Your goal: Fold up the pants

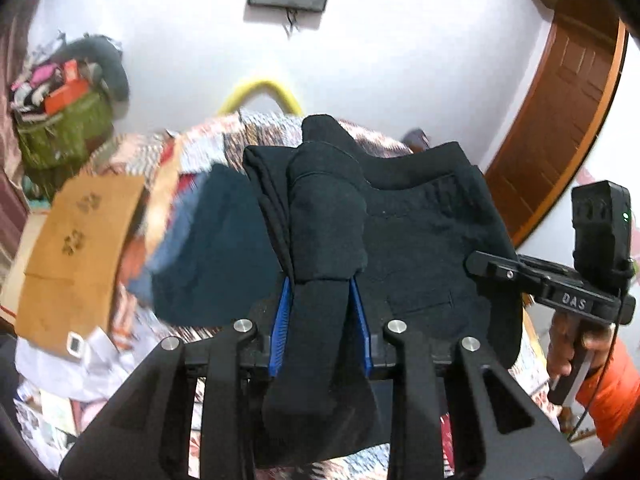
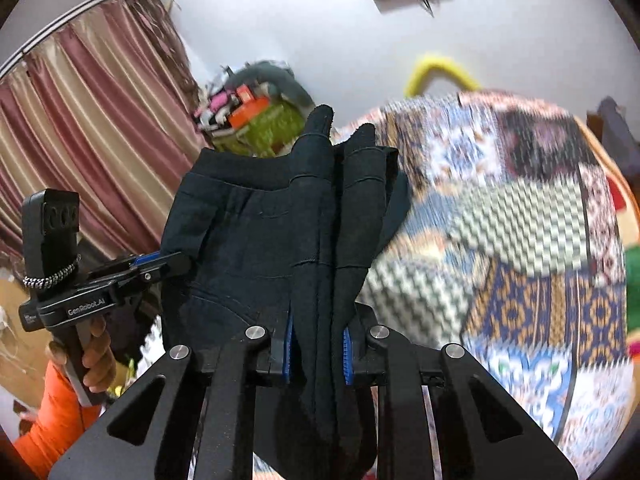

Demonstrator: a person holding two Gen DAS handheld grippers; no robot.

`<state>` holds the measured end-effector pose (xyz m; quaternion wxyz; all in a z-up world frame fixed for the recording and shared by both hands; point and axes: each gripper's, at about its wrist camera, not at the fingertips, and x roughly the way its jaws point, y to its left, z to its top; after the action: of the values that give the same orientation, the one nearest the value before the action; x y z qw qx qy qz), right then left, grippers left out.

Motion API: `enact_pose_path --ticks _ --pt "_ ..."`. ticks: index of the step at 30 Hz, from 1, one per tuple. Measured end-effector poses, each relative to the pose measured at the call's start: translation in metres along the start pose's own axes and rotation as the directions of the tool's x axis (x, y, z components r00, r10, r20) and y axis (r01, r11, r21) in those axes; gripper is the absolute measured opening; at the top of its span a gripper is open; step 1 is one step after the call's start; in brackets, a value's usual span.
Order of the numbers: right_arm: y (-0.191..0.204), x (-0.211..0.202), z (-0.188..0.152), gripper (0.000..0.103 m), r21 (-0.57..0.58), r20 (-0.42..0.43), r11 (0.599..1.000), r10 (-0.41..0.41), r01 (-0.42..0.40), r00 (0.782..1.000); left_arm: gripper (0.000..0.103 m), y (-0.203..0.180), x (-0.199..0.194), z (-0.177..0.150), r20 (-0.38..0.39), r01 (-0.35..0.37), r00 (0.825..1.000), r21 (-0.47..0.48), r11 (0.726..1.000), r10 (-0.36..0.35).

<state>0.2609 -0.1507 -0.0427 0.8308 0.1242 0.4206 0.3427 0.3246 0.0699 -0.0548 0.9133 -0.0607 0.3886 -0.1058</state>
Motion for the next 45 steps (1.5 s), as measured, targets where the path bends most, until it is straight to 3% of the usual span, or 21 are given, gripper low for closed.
enact_pose_path --ticks 5,6,11,17,24,28,30,32,37,41,45 --pt "0.012 0.018 0.026 0.016 -0.034 0.04 0.999 -0.025 0.027 0.999 0.029 0.03 0.008 0.027 0.036 -0.03 0.999 -0.019 0.999 0.031" --pt "0.014 0.022 0.03 0.016 -0.04 0.084 0.999 -0.015 0.019 0.996 0.029 0.039 0.014 0.031 0.042 -0.039 0.998 -0.027 0.999 0.04" --pt "0.015 0.061 0.047 0.016 -0.031 0.08 0.999 -0.019 0.022 0.997 0.029 0.078 0.046 0.039 0.03 -0.054 0.998 -0.064 0.996 0.056" --pt "0.008 0.126 0.057 0.016 -0.036 0.018 0.997 -0.064 0.064 0.998 0.029 0.126 0.122 0.042 -0.051 -0.1 0.994 -0.114 0.988 0.095" --pt "-0.028 0.21 0.053 0.016 -0.009 -0.065 0.993 -0.122 0.121 0.99 0.029 0.17 0.22 0.019 -0.154 -0.173 0.977 -0.174 0.969 0.147" --pt "-0.044 0.247 0.04 0.016 -0.011 -0.105 0.984 -0.177 0.176 0.979 0.026 0.199 0.256 0.004 -0.192 -0.165 0.975 -0.279 0.946 0.114" --pt "-0.056 0.258 0.036 0.017 -0.023 -0.121 0.971 -0.241 0.24 0.963 0.031 0.214 0.269 -0.006 -0.222 -0.135 0.973 -0.344 0.929 0.059" --pt "-0.062 0.262 0.034 0.023 -0.031 -0.156 0.965 -0.262 0.26 0.952 0.041 0.214 0.261 -0.007 -0.204 -0.123 0.978 -0.354 0.927 0.052" --pt "-0.056 0.243 0.029 0.027 -0.108 -0.192 0.956 -0.29 0.274 0.937 0.041 0.198 0.229 -0.008 -0.215 -0.187 0.968 -0.275 0.943 0.13" --pt "-0.037 0.203 0.023 0.027 -0.136 -0.134 0.959 -0.267 0.249 0.954 0.041 0.175 0.173 -0.004 -0.15 -0.185 0.977 -0.222 0.957 0.154" --pt "-0.001 0.139 0.023 0.027 -0.167 -0.02 0.964 -0.213 0.207 0.977 0.041 0.141 0.101 0.003 -0.05 -0.182 0.983 -0.162 0.97 0.176"
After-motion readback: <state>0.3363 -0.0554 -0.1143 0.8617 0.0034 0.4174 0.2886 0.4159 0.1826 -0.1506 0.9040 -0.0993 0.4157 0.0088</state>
